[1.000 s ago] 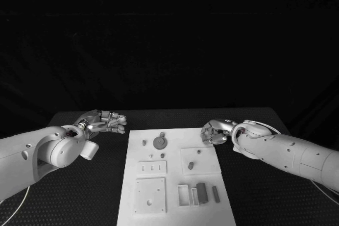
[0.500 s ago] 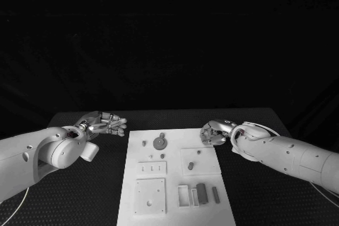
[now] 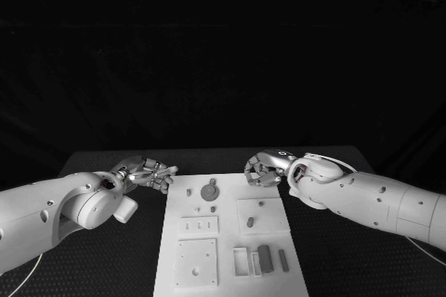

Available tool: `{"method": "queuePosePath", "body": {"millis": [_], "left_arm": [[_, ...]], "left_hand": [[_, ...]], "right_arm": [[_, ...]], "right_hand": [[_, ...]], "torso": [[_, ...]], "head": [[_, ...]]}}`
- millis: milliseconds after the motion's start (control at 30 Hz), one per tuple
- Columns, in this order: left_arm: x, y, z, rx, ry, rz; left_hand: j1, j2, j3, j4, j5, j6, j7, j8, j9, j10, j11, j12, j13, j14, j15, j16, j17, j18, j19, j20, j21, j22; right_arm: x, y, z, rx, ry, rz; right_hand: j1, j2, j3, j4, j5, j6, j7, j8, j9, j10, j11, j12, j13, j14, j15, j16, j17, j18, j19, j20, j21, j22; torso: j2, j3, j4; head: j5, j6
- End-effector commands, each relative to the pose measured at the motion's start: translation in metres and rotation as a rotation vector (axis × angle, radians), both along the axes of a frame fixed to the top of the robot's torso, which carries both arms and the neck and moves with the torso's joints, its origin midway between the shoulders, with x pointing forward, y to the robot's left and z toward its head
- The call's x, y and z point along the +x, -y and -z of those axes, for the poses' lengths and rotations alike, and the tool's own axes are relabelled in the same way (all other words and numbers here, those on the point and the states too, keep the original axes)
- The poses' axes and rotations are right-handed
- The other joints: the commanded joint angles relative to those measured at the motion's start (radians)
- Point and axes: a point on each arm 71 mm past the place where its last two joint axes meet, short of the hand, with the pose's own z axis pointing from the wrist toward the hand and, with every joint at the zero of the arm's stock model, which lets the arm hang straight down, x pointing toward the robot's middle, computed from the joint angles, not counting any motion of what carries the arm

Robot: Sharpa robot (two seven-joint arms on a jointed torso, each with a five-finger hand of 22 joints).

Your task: Assemble the parts on the task board

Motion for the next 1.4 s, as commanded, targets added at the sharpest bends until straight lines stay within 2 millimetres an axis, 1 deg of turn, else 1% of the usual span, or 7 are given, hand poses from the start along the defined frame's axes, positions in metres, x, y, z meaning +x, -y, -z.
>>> {"method": "queuePosePath", "body": {"millis": [33,333,500,633,867,1067,1400], "left_arm": [[-0.003,0.005,0.006,0.052,-0.029,-0.034],[-0.017,0.032,0.019,0.059,-0.09,0.03],[-0.025,0.044,0.025,0.096,-0.123,0.109],[-0.029,0.051,0.028,0.123,-0.149,0.153],[-0.036,0.062,0.031,0.15,-0.175,0.216],[-0.037,0.066,0.031,0.151,-0.171,0.206],[-0.038,0.069,0.029,0.123,-0.168,0.159]], "left_hand": [[0.0,0.001,0.005,0.001,-0.003,-0.007,0.005,-0.008,-0.004,-0.006,-0.005,0.005,0.018,0.0,-0.008,0.01,0.005,0.007,0.0,-0.01,0.008,0.01],[-0.056,-0.021,0.0,0.003,-0.003,-0.013,0.01,-0.023,-0.011,-0.013,-0.006,0.006,0.07,-0.006,-0.011,0.03,0.007,0.006,-0.003,-0.013,0.016,0.031],[-0.198,-0.044,0.0,0.004,-0.003,-0.01,0.005,-0.029,-0.014,-0.001,-0.016,0.021,0.129,0.006,-0.025,0.065,0.015,0.012,0.013,-0.026,0.032,0.053],[-0.324,0.005,-0.092,0.004,-0.003,-0.007,0.003,-0.031,-0.014,-0.006,-0.019,0.023,0.165,0.0,-0.028,0.081,0.016,0.013,0.008,-0.03,0.034,0.066],[-0.417,0.027,-0.17,0.006,-0.004,0.006,-0.006,-0.028,-0.012,-0.001,-0.028,0.029,0.217,0.005,-0.039,0.109,0.014,0.021,0.019,-0.04,0.043,0.085],[-0.434,0.062,-0.18,0.006,-0.004,0.036,-0.02,-0.015,-0.005,0.019,-0.043,0.065,0.245,0.025,-0.055,0.153,0.024,0.026,0.043,-0.054,0.068,0.11],[-0.343,0.123,-0.193,0.005,-0.001,0.164,-0.083,0.046,0.034,0.107,-0.106,0.204,0.345,0.114,-0.123,0.302,0.064,0.038,0.14,-0.107,0.176,0.207]], "right_arm": [[-0.007,-0.015,-0.003,-0.071,0.006,0.036],[-0.026,-0.067,-0.011,-0.05,0.006,-0.027],[-0.03,-0.095,-0.015,-0.012,0.028,-0.059],[-0.033,-0.11,-0.016,-0.002,0.027,-0.079],[-0.039,-0.129,-0.015,0.006,0.017,-0.117],[-0.044,-0.136,-0.014,0.01,0.008,-0.138],[-0.05,-0.141,-0.012,0.021,-0.007,-0.156]], "right_hand": [[0.004,0.013,0.002,-0.003,0.004,0.025,0.036,-0.003,0.005,0.004,0.002,0.001,-0.001,0.0,-0.008,0.0,0.002,0.083,-0.002,0.0,0.005,0.019],[0.006,0.017,0.003,-0.006,0.004,0.024,0.037,-0.005,0.006,0.001,0.003,-0.001,-0.004,0.0,-0.007,0.0,0.003,0.083,-0.001,-0.001,0.005,0.019],[0.008,0.019,0.004,-0.01,0.004,0.025,0.037,-0.005,0.008,0.002,0.003,-0.001,-0.004,0.0,-0.006,0.001,0.004,0.083,-0.001,-0.002,0.005,0.019],[0.007,0.018,0.003,-0.011,0.003,0.025,0.037,-0.006,0.008,0.0,0.003,-0.003,-0.006,0.0,-0.006,0.001,0.004,0.083,-0.001,-0.002,0.006,0.019],[0.007,0.013,0.001,-0.019,0.003,0.024,0.037,-0.008,0.01,-0.001,0.003,-0.004,-0.007,-0.001,-0.006,0.0,0.003,0.083,-0.001,-0.003,0.006,0.019],[0.006,0.011,0.001,-0.021,0.003,0.024,0.037,-0.008,0.011,-0.002,0.003,-0.005,-0.008,-0.002,-0.006,-0.001,0.001,0.083,-0.001,-0.003,0.006,0.019],[0.006,0.009,0.001,-0.023,0.003,0.024,0.038,-0.009,0.011,-0.005,0.004,-0.006,-0.01,-0.002,-0.006,-0.001,0.0,0.083,-0.001,-0.003,0.005,0.018]], "torso": [[-0.007,-0.0012,-0.0041],[-0.023,-0.0039,-0.0139],[-0.026,-0.0037,-0.0166],[-0.028,-0.0039,-0.0148],[-0.024,-0.0053,-0.0151],[-0.023,-0.0047,-0.0161],[-0.024,-0.0044,-0.0159]], "head": [[0.004,0.002],[0.023,0.0],[0.028,-0.002],[0.028,-0.003],[0.027,-0.002],[0.029,-0.005],[0.028,-0.011]]}}
